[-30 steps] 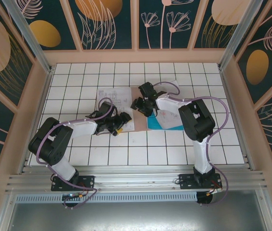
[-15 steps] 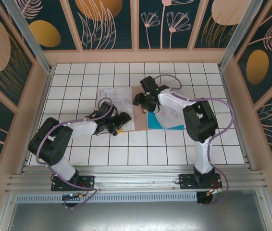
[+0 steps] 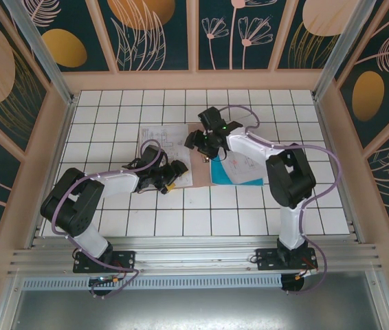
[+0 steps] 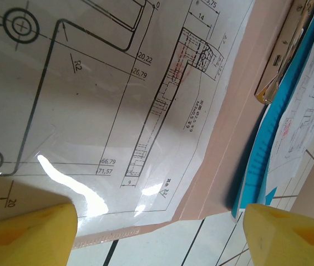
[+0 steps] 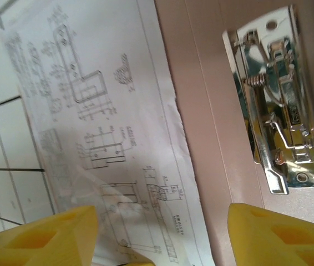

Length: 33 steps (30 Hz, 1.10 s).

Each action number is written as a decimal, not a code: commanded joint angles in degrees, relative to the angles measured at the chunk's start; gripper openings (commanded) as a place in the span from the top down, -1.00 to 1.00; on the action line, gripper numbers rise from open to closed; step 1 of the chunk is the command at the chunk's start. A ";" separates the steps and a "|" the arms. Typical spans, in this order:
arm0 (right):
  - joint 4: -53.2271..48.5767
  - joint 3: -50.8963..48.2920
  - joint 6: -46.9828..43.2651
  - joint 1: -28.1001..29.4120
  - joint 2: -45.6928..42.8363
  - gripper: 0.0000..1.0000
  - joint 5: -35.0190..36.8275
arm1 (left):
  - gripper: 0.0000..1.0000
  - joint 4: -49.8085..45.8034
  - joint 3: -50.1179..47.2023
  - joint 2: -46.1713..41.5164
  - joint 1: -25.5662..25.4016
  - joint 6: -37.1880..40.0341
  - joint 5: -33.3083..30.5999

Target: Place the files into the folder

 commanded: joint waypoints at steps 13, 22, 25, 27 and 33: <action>-2.39 0.67 2.08 0.21 6.76 -0.29 -0.10 | -0.59 -3.84 -0.98 0.61 -0.19 0.02 -1.03; -4.82 0.83 1.56 -0.98 8.92 -0.29 3.03 | -0.59 -4.36 -1.47 -0.01 -0.17 0.02 -1.38; -6.68 0.84 1.24 -1.16 10.17 -0.29 3.67 | -0.59 -4.53 -1.82 -0.10 -0.15 -0.24 -1.55; -7.89 0.67 1.07 -1.23 10.93 -0.28 4.39 | -0.59 -4.55 -2.13 -0.23 -0.13 -0.57 -1.77; -8.90 -1.75 0.98 -2.26 11.56 -0.28 6.37 | -0.59 -5.58 -3.30 -0.34 -0.17 -1.59 -2.51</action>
